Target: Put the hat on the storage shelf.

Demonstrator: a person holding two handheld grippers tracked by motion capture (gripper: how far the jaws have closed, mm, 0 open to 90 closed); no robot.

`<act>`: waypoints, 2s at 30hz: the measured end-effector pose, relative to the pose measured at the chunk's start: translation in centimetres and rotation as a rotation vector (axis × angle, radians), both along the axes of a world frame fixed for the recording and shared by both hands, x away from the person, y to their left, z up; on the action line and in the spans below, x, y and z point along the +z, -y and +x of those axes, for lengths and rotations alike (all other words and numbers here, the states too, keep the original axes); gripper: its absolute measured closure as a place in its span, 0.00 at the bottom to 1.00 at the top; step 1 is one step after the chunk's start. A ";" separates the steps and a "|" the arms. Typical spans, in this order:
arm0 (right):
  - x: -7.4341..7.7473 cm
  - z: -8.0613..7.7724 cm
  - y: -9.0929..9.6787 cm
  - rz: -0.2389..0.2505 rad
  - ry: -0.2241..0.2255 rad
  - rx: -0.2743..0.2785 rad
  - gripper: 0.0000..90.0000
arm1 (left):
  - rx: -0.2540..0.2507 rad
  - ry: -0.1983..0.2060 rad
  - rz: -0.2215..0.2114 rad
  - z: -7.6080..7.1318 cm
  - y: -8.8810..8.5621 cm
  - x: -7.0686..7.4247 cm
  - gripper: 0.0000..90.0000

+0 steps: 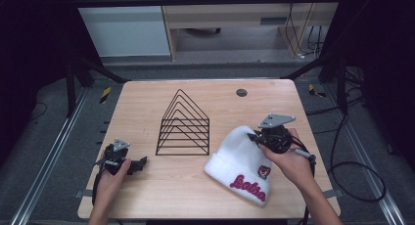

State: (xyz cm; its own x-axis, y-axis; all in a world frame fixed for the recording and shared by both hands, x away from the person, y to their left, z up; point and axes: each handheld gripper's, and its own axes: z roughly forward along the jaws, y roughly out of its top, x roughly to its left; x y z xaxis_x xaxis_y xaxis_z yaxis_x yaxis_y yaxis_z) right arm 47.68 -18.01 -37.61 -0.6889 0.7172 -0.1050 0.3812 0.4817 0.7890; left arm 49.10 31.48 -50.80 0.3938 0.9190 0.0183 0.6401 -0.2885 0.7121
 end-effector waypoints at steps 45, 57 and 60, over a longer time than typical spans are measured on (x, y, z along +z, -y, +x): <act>10.8 -2.0 0.4 0.126 0.257 0.075 0.93 | -0.002 0.039 -0.026 -0.3 -0.8 1.1 0.03; 13.9 -0.1 1.1 0.125 0.306 0.028 0.93 | -0.096 0.182 -0.057 -1.3 0.0 9.3 0.04; 14.9 0.5 0.6 0.127 0.323 0.032 0.93 | -0.154 0.221 -0.060 -1.5 0.6 12.3 0.04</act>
State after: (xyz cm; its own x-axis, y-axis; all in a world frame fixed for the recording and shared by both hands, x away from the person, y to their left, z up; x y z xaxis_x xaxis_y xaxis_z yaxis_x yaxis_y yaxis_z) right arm 48.22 -18.62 -22.67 -0.6571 0.7169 -0.2330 0.0882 0.3801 0.9207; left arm 47.62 30.85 -38.46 0.5214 0.8507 0.0668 0.4192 -0.3235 0.8483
